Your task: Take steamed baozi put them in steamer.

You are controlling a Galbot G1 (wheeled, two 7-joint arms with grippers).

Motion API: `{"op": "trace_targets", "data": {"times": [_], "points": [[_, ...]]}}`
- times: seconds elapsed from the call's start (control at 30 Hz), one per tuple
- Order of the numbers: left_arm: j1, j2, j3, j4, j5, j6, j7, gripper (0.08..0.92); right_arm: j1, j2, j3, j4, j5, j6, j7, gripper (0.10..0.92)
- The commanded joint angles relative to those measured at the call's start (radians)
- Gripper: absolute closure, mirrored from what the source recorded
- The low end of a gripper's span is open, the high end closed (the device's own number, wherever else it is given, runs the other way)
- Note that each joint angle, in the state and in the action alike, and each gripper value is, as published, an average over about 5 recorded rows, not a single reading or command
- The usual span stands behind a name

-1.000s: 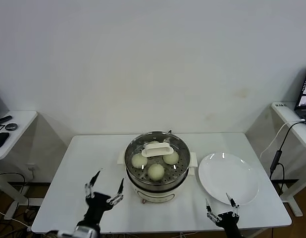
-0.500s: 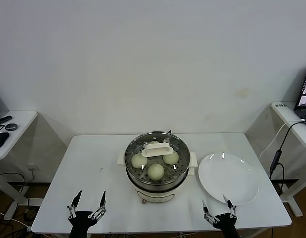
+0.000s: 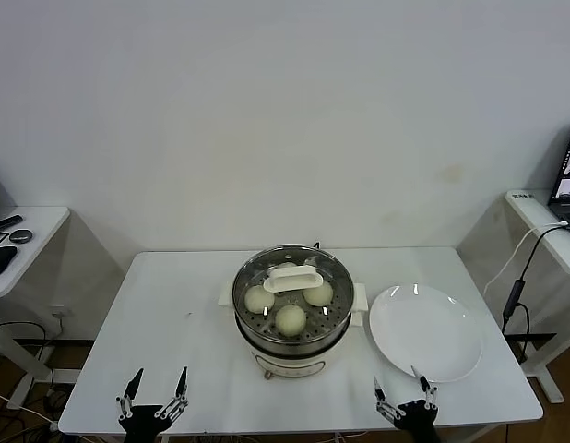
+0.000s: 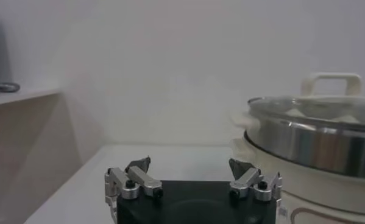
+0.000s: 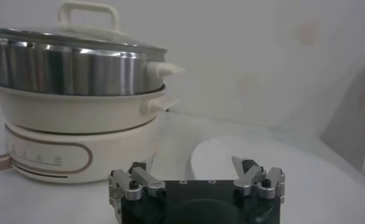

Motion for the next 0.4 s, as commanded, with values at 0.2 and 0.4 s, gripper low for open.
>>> {"op": "trace_targets", "data": {"times": [0.2,0.4], "points": [[0.019,0.003,-0.010,0.035,-0.008,-0.013,0.013,0.177,-0.010,-0.002,-0.003,0.006,-0.002,-0.003,-0.001,0.203],[0.021,0.003,-0.008,0.036,-0.002,-0.008,0.020,0.177,-0.012,-0.005,-0.003,0.008,-0.004,-0.005,-0.004,0.203]]}}
